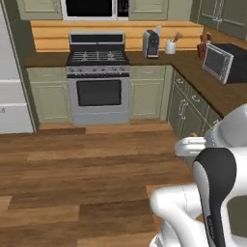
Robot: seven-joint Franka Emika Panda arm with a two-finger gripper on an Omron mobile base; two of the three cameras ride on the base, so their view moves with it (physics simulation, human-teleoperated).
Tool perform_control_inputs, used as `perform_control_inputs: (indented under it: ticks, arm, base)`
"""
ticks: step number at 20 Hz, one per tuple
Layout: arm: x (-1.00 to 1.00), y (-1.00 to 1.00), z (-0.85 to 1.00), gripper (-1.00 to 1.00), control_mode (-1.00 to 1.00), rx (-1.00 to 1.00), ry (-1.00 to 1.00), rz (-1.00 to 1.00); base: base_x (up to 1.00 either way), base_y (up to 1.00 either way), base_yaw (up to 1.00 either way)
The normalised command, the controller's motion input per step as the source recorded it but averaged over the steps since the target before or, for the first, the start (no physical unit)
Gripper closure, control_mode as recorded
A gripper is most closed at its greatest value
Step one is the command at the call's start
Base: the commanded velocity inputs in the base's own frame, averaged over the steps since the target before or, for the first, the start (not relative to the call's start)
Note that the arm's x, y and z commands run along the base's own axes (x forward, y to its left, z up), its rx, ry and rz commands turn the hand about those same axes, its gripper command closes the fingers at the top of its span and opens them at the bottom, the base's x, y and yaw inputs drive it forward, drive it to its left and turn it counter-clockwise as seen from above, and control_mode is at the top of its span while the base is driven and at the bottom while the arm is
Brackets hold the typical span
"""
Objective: Start the toaster. Once the lever pops up, take the bread to the plate on the dining counter.
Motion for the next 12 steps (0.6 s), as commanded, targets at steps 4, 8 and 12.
perform_control_inputs:
  ticks: [4,8,12]
  arm:
    - [0.0,0.0,0.0,1.0,1.0,0.0,0.0,0.0]
    - [0.0,0.0,0.0,1.0,1.0,0.0,0.0,0.0]
    - [0.0,0.0,0.0,1.0,1.0,0.0,0.0,0.0]
  base:
    - [-0.24,0.03,1.0]
    - [-0.23,0.0,1.0]
    - [-0.19,0.01,1.0]
